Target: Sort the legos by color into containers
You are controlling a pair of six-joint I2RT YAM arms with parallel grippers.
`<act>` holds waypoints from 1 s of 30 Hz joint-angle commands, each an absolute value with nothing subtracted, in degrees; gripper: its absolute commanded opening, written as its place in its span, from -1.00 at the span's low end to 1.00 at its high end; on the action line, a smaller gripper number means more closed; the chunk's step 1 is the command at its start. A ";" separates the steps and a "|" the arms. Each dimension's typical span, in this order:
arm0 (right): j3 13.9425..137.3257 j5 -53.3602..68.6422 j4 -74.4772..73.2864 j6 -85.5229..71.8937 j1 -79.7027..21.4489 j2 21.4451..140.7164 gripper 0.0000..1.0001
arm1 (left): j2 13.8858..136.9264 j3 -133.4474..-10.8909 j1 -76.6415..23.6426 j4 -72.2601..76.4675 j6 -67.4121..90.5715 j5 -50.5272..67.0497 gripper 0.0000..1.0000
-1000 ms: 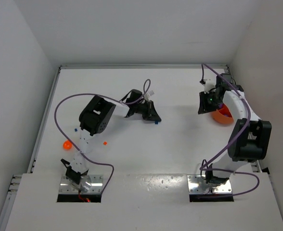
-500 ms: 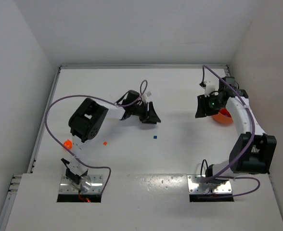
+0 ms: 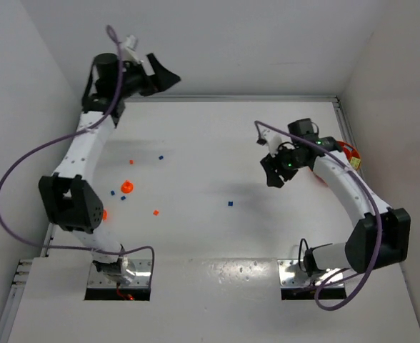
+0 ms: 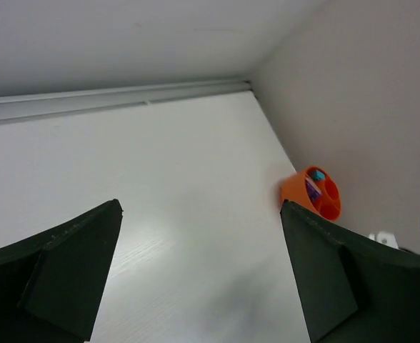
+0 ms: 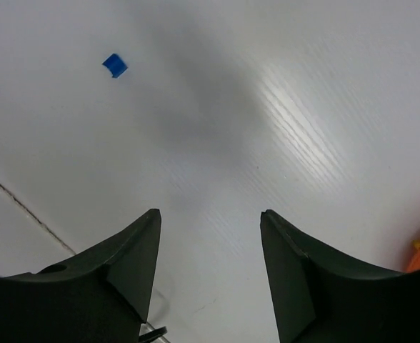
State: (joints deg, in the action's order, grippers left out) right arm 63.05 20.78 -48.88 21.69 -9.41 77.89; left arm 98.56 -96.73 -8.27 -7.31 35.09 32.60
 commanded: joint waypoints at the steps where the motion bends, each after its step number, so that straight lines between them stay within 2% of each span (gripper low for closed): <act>1: 63.90 14.43 -46.15 23.99 -16.77 81.02 0.16 | 93.35 -93.52 -1.86 -15.35 32.26 31.90 0.99; 5: 65.04 6.18 -45.01 21.89 -28.70 87.09 0.16 | 89.13 -92.55 5.17 -25.47 24.80 30.23 0.99; 9: 65.04 0.72 -42.11 19.00 -35.22 92.27 0.16 | 87.81 -91.59 10.26 -32.60 19.61 33.29 0.99; 16: 67.68 -3.43 -38.51 14.15 -40.60 100.01 0.16 | 85.17 -85.35 15.81 -33.13 20.13 36.83 0.99; 30: 69.52 -7.03 -35.68 11.34 -47.64 107.66 0.14 | 86.84 -84.73 18.46 -33.13 22.32 40.78 0.99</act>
State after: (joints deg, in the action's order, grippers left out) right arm 67.02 -5.08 -37.28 13.21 -46.87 106.26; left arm 87.90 -84.77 17.32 -33.82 21.58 38.79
